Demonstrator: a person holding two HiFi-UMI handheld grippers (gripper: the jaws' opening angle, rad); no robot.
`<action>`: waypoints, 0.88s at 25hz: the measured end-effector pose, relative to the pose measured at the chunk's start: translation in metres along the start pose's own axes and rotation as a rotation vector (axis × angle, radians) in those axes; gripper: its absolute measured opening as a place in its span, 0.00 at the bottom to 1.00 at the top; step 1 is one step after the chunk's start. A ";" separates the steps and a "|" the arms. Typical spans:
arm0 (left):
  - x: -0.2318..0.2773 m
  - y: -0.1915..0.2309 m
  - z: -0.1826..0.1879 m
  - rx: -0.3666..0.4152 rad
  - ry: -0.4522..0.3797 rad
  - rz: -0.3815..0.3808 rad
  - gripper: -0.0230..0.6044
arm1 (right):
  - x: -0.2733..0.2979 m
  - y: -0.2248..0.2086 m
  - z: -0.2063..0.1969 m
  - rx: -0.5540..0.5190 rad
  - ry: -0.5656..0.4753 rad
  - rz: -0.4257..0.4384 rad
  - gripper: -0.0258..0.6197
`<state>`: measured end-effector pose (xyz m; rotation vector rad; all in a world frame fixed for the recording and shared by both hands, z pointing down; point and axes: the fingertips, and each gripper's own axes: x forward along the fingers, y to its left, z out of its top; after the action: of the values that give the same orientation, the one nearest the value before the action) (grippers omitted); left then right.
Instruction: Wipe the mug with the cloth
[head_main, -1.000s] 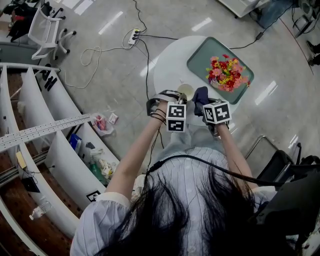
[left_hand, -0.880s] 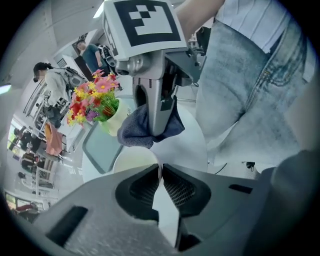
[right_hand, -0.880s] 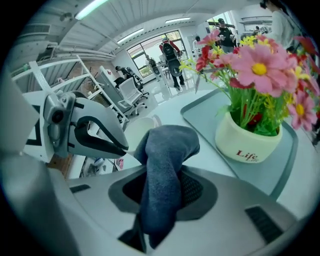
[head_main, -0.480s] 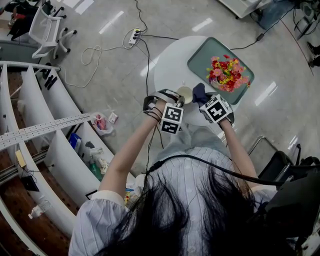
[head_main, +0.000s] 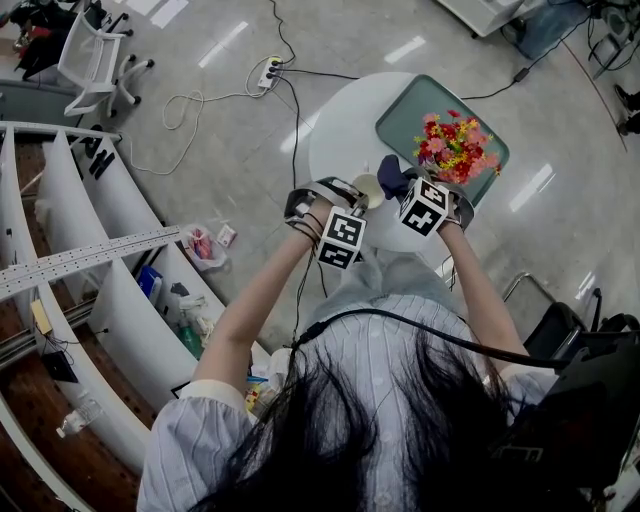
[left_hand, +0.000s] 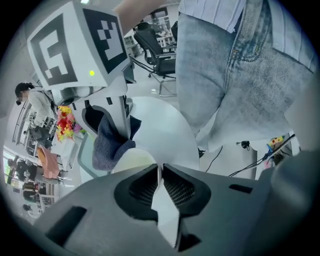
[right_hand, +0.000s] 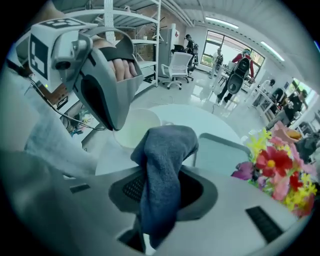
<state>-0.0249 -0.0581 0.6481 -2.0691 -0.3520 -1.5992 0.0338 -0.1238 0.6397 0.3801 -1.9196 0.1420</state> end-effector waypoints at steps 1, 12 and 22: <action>0.000 -0.001 0.000 0.013 0.002 -0.003 0.09 | 0.000 -0.001 0.002 -0.014 0.002 -0.001 0.23; -0.001 -0.010 -0.002 0.243 0.020 -0.050 0.09 | 0.006 -0.009 0.011 -0.127 0.014 -0.002 0.23; -0.003 -0.011 -0.006 0.438 0.070 -0.035 0.09 | 0.007 -0.013 0.017 -0.124 0.028 -0.014 0.23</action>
<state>-0.0363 -0.0519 0.6489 -1.6780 -0.6526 -1.4539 0.0207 -0.1420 0.6385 0.3064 -1.8867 0.0188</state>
